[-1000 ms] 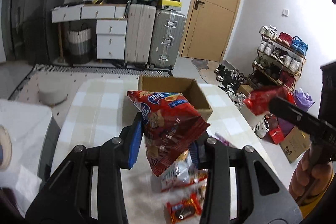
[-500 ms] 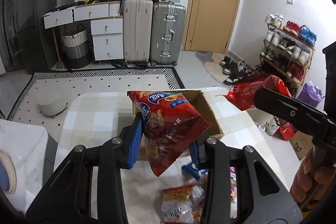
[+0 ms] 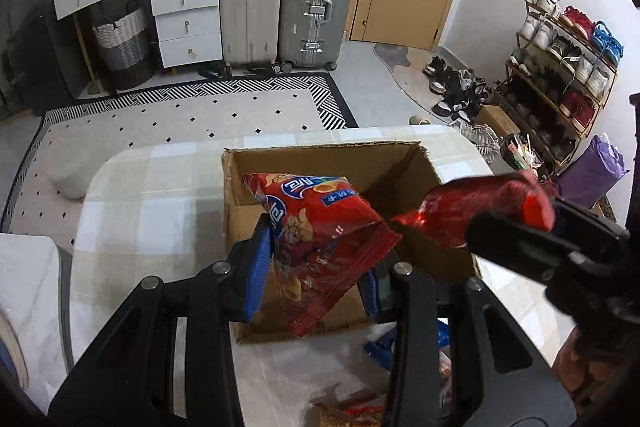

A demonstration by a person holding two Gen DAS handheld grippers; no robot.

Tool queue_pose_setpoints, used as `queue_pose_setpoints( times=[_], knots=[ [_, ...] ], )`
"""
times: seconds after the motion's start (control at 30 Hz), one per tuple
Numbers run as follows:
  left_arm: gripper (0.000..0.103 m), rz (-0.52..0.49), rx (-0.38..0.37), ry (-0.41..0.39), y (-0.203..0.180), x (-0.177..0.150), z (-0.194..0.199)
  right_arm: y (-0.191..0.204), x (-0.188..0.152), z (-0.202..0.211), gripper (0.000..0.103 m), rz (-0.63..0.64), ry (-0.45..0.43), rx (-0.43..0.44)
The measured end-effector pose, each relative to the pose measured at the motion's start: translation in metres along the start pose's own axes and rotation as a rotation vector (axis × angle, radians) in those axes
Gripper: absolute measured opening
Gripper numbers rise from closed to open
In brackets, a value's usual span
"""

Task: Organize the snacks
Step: 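Carry both held packets up and over the open SF cardboard box, then open both tools to drop the packets into the box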

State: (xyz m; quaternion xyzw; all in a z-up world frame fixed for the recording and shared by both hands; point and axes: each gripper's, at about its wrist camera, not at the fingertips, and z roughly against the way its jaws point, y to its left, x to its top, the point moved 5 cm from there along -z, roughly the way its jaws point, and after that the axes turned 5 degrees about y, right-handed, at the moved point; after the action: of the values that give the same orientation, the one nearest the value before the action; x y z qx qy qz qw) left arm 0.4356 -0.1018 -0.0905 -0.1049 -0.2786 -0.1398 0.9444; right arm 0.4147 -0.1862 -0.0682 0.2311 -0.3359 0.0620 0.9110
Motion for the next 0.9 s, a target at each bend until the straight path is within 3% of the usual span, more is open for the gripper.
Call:
queue_pose_setpoints(
  times=[0.3, 0.9],
  knots=[
    [0.036, -0.004, 0.005, 0.071, 0.004, 0.010, -0.060, -0.022, -0.010, -0.034, 0.047, -0.026, 0.069, -0.005],
    [0.040, -0.007, 0.013, 0.104, 0.006, -0.012, -0.096, -0.030, -0.025, -0.062, 0.047, -0.041, 0.146, -0.043]
  ],
)
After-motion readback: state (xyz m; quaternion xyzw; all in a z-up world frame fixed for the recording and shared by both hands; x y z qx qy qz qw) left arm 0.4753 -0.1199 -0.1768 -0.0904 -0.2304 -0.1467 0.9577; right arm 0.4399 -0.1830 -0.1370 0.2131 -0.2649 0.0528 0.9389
